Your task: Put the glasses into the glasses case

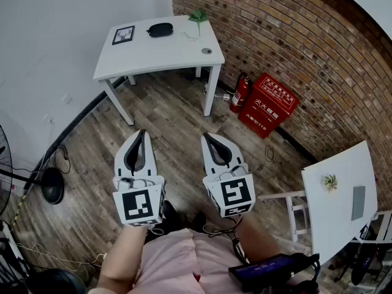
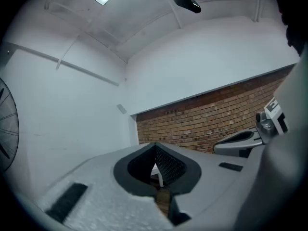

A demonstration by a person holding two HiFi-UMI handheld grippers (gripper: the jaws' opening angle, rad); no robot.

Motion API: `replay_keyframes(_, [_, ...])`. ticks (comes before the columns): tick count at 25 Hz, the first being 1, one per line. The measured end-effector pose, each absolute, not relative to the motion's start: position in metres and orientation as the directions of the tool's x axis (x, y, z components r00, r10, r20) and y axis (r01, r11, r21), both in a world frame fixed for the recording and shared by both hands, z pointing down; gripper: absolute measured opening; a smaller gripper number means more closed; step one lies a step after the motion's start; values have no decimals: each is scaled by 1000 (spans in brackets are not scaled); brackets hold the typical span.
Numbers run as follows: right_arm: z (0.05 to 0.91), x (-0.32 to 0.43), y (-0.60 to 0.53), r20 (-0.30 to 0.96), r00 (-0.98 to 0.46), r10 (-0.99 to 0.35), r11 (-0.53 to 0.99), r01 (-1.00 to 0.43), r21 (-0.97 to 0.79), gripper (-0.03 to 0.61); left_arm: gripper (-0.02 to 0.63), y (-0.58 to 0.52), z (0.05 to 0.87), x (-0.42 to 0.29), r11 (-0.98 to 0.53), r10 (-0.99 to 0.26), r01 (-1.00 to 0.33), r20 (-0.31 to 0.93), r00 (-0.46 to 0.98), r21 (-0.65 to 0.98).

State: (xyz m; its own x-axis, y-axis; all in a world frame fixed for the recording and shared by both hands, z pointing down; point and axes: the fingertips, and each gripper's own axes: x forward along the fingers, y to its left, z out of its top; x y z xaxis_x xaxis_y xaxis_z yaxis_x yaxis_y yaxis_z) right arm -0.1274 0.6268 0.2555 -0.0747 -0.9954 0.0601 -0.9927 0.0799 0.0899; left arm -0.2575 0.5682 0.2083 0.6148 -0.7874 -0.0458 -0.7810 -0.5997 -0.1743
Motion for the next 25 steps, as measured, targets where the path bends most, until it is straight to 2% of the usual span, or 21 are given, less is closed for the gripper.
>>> replay_keyframes(11, [256, -114, 626, 61, -80, -995, 85, -992, 92, 3, 8, 569, 212, -246, -589, -796, -788, -40, 604, -178])
replay_keyframes(16, [248, -101, 630, 17, -72, -997, 73, -995, 70, 9, 8, 572, 209, -244, -567, -812, -810, -61, 580, -150])
replay_keyframes(17, [247, -98, 628, 10, -76, -997, 77, -995, 66, 106, 15, 571, 208, -243, -572, -810, -810, -70, 583, -130])
replay_keyframes(18, [246, -96, 625, 5, -78, -997, 79, -995, 66, 177, 131, 569, 206, -242, -582, -804, -806, -76, 590, -109])
replay_keyframes(19, [245, -93, 622, 3, -77, -997, 77, -995, 69, 204, 223, 566, 205, -241, -591, -798, -801, -81, 597, -93])
replay_keyframes(22, [245, -85, 611, 8, -63, -998, 64, -995, 77, 213, 178, 555, 202, -241, -590, -797, -802, -94, 597, -88])
replay_keyframes(24, [246, -80, 600, 7, -58, -998, 58, -995, 81, 206, 115, 544, 201, -241, -570, -808, -814, -107, 580, -107])
replay_keyframes(25, [247, -78, 594, 6, -57, -998, 57, -995, 84, 206, 51, 536, 201, -241, -559, -814, -821, -113, 570, -113])
